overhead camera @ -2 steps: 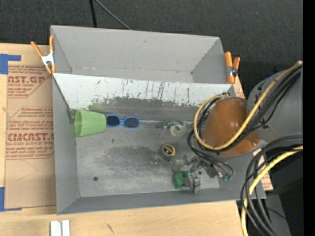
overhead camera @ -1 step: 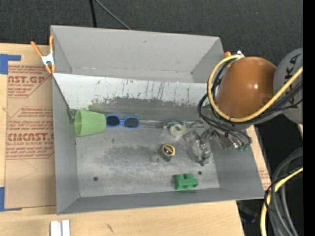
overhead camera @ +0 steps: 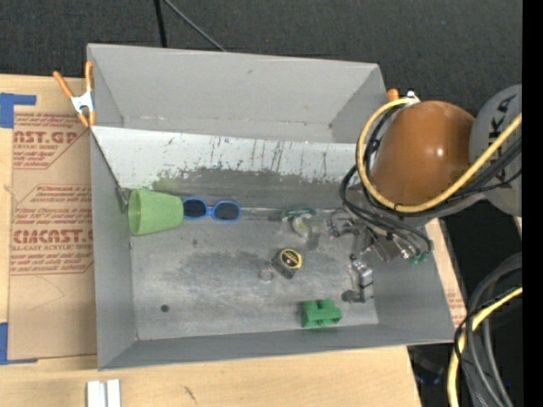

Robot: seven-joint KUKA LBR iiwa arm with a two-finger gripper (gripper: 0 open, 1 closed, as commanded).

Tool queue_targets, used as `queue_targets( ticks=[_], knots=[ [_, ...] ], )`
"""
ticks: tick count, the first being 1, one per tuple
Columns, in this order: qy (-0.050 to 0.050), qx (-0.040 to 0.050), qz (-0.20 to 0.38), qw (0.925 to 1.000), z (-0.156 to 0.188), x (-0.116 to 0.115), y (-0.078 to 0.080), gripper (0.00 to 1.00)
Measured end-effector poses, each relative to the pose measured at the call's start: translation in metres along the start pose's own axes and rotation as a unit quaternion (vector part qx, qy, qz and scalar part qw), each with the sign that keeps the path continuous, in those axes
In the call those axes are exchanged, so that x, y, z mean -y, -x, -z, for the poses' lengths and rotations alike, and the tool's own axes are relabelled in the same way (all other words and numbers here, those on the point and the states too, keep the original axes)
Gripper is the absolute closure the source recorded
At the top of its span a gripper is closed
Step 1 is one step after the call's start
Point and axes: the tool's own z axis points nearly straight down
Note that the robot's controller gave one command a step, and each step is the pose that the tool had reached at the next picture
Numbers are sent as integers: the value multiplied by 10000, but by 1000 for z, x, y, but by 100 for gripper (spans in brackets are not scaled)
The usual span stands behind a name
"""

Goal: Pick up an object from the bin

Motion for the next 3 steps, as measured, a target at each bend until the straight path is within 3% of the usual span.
queue_targets(
  ticks=[1, 2, 3],
  knots=[
    [-15, 48, 388, 9992, -116, -5, -16, 0],
    [-9, 7, 386, 9993, -114, -5, -18, 100],
    [-33, 44, 445, 9990, 18, 23, 9, 100]
  ],
)
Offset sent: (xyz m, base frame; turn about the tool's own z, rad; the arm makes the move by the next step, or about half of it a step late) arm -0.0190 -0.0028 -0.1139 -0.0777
